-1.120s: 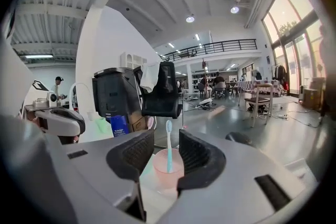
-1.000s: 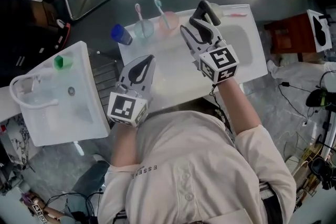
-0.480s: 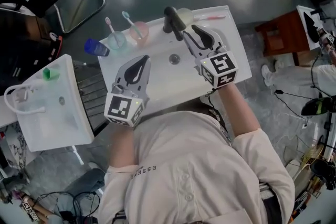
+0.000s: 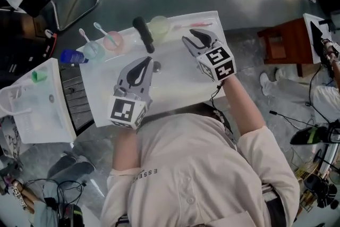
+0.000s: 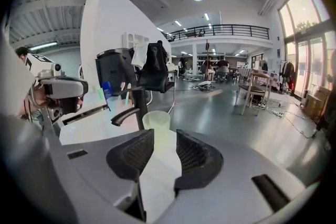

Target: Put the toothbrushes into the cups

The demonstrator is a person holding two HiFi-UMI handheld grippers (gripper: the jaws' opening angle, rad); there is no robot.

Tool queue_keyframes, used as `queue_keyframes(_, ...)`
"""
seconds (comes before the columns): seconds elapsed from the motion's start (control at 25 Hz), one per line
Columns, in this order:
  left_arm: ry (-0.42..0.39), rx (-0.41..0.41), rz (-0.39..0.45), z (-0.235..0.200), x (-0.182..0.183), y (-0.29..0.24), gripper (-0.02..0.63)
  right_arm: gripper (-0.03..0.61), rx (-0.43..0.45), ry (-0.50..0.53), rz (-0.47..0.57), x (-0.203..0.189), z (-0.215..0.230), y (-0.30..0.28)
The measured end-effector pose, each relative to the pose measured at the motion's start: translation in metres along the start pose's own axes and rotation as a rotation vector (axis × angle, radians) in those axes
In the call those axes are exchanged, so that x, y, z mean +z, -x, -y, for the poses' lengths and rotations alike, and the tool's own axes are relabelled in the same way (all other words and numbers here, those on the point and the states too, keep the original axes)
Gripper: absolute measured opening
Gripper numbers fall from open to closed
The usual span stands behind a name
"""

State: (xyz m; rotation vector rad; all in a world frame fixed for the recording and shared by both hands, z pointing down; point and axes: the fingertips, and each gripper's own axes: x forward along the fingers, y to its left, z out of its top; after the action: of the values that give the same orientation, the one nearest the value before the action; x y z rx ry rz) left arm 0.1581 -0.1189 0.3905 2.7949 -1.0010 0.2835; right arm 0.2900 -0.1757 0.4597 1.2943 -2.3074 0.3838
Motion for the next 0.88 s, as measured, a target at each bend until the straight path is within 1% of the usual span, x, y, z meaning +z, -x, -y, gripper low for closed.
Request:
queue_keyframes(0.08,0.004,0.027,-0.010,0.007,-0.003,-0.008,0.002,0.143,0.026,0.032,-0.051,-0.012,0.014,-0.005)
queue_keyframes(0.24,0.023,0.083,-0.028,0.013,-0.015,-0.023,0.001,0.143,0.076,0.130,-0.193,-0.042,0.037,-0.024)
queue_keyframes(0.4,0.051,0.120,-0.043,0.016,-0.027,-0.034,0.002,0.143,0.120,0.224,-0.304,-0.062,0.050,-0.044)
queue_keyframes(0.52,0.054,0.131,-0.053,0.017,-0.031,-0.043,0.002,0.143,0.152,0.308,-0.376,-0.072,0.056,-0.057)
queue_keyframes(0.68,0.070,0.129,-0.077,0.021,-0.039,-0.055,0.001,0.143,0.177,0.428,-0.464,-0.086,0.074,-0.074)
queue_keyframes(0.8,0.057,0.127,-0.086,0.023,-0.043,-0.061,0.000,0.143,0.220,0.487,-0.537,-0.093,0.081,-0.082)
queue_keyframes(0.88,0.072,0.137,-0.097,0.023,-0.043,-0.064,0.002,0.143,0.256,0.524,-0.588,-0.099,0.083,-0.086)
